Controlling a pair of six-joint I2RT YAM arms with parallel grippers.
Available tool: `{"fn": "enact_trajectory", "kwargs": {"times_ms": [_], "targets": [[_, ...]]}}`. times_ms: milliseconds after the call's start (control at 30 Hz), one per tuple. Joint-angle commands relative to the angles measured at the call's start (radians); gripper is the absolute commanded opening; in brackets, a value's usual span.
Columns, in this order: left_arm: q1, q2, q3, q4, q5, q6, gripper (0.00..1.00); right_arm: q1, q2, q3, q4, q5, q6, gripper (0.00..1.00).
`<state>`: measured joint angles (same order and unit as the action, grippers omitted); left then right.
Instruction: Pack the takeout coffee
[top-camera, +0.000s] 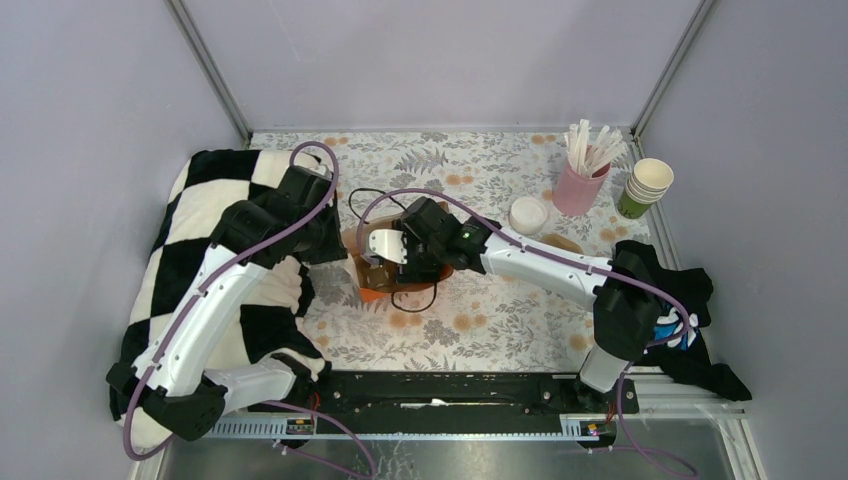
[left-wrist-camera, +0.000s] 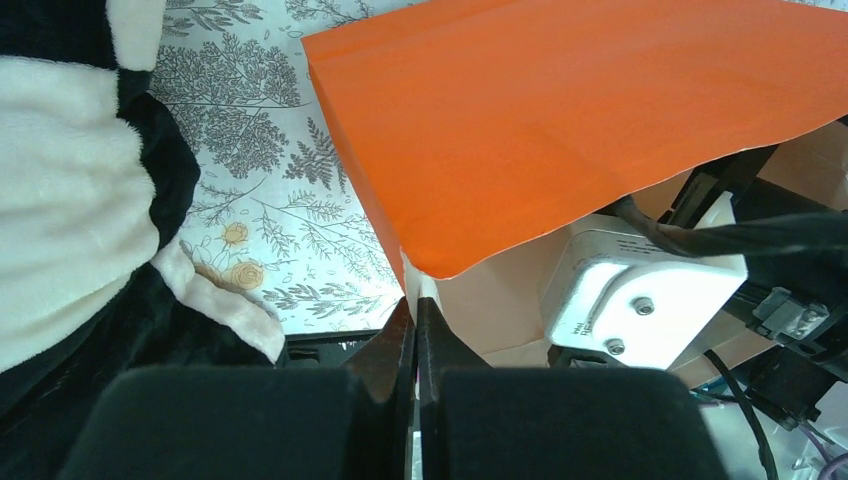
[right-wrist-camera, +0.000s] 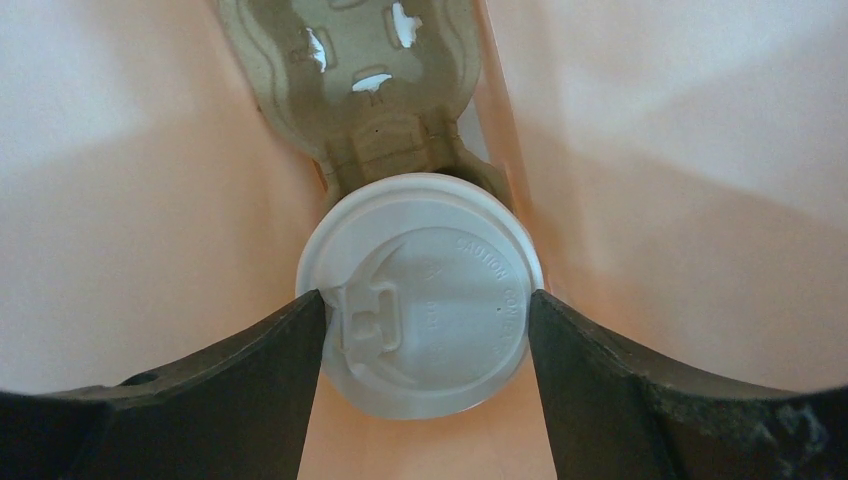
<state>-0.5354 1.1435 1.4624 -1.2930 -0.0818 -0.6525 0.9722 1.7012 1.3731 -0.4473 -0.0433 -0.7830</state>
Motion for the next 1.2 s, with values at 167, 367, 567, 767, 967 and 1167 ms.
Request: {"fn": "enact_trajectory", "kwargs": {"times_ms": [167,367,567,767,967,1167], "targets": [[0.003,0.035,0.066,0.016,-0.038,0.036,0.00,-0.016,0.094,0.049,-0.185,0.039,0.004,0.78],[0.004,0.046,0.075,0.015,-0.045,0.058,0.00,-0.011,0.139,0.179,-0.302,0.064,-0.002,0.78],[0.003,0.040,0.066,0.021,-0.061,0.074,0.00,-0.006,0.167,0.208,-0.379,0.104,-0.018,0.80],[0.006,0.044,0.060,0.030,-0.069,0.106,0.00,-0.008,0.193,0.163,-0.373,0.150,-0.053,0.80],[0.019,0.060,0.072,0.028,-0.071,0.132,0.00,-0.010,0.232,0.172,-0.336,0.146,-0.065,0.80],[0.028,0.075,0.073,0.035,-0.055,0.148,0.00,-0.015,0.280,0.180,-0.295,0.110,-0.056,0.80]]}}
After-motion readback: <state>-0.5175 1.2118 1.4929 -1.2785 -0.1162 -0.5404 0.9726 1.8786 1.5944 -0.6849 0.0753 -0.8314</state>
